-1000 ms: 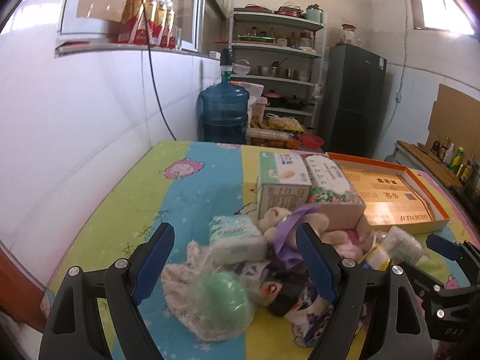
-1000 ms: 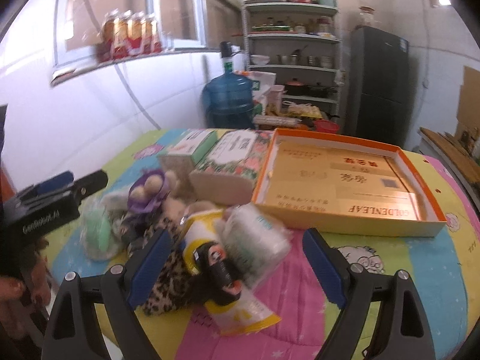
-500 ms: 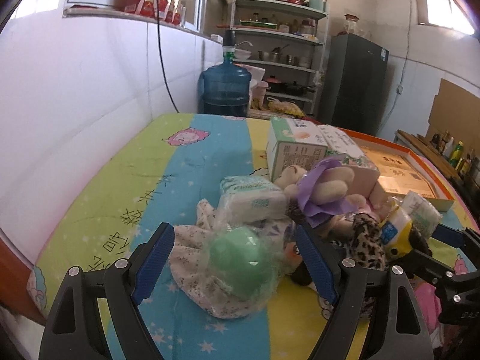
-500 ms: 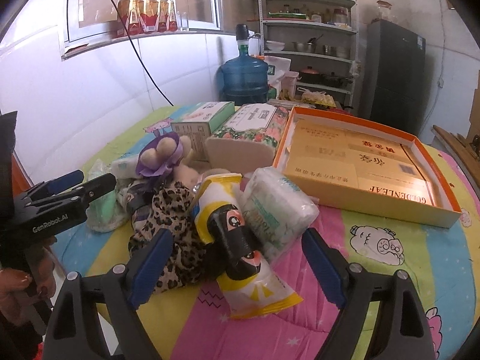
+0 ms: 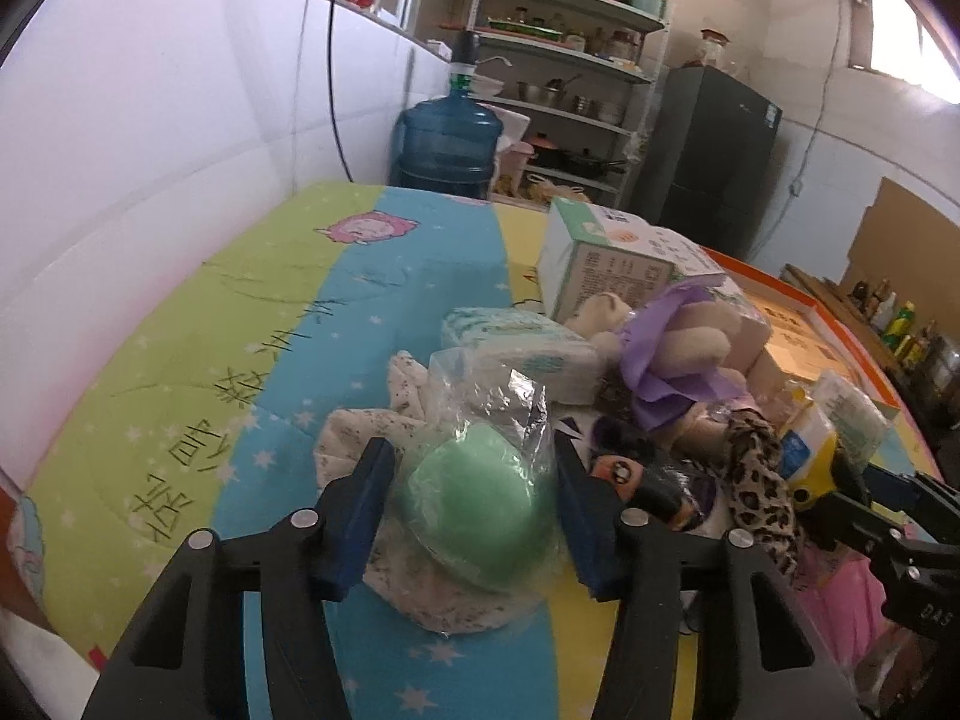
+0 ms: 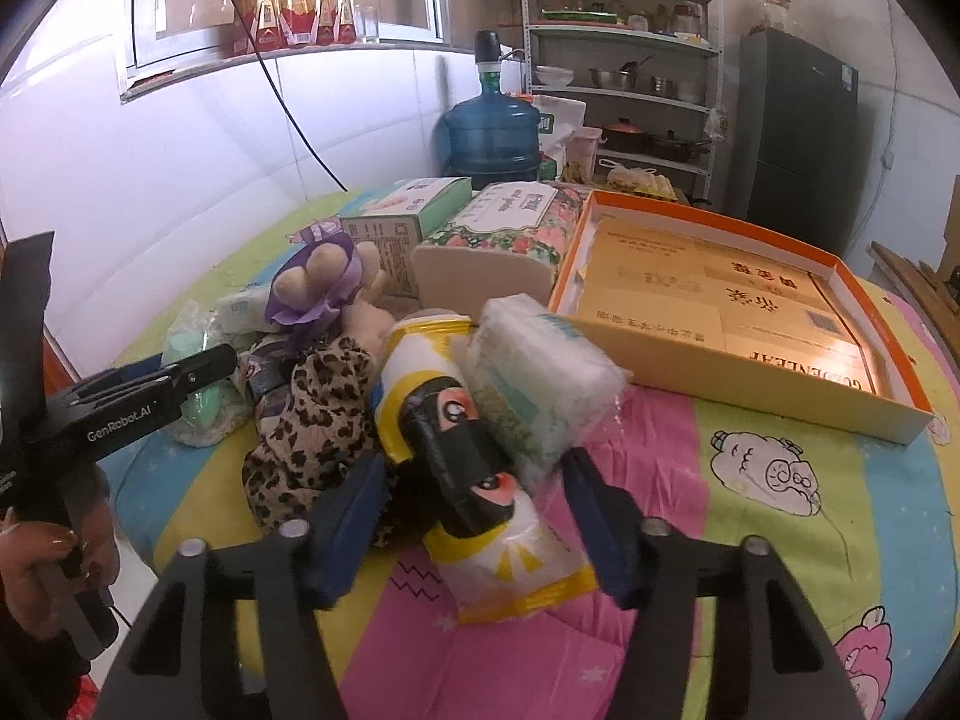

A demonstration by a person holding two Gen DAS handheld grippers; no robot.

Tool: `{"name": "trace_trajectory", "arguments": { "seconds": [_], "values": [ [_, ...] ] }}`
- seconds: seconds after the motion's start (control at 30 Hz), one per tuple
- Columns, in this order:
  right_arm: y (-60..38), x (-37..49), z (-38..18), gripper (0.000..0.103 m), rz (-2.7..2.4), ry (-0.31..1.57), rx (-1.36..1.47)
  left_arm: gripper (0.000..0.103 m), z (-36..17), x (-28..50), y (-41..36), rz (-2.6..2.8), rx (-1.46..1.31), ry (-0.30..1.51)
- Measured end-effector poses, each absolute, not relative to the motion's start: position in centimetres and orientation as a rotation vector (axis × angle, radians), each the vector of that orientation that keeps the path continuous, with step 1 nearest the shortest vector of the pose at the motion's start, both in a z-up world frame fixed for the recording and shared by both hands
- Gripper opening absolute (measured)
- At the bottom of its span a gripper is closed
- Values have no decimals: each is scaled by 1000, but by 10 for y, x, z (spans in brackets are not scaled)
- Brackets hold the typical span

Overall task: Organize soft objects
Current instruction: 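Close the left gripper on the bagged green ball while the right gripper grasps the penguin snack bag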

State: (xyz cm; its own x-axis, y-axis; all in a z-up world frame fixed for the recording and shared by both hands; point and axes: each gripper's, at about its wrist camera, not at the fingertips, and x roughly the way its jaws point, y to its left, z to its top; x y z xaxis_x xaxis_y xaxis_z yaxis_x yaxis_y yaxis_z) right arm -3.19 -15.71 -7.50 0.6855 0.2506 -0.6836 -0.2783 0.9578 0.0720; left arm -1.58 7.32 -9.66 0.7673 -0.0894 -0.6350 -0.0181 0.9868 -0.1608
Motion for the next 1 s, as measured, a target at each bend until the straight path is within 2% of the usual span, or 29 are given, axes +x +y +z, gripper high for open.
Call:
{"name": "trace_trajectory", "arguments": {
  "seconds": [0.13,0.33,1.0],
  "values": [
    [-161,-35,-75,53,319,762,-9,49,-94,-24,67,-47,-137,680],
    [-167,-41,-73,47,349,765,7,48,-85,-33,66,-34,-137,646],
    [-152,-40,-85,52,350,825,-101,48,-88,-38,56,-65,-120,673]
  ]
}}
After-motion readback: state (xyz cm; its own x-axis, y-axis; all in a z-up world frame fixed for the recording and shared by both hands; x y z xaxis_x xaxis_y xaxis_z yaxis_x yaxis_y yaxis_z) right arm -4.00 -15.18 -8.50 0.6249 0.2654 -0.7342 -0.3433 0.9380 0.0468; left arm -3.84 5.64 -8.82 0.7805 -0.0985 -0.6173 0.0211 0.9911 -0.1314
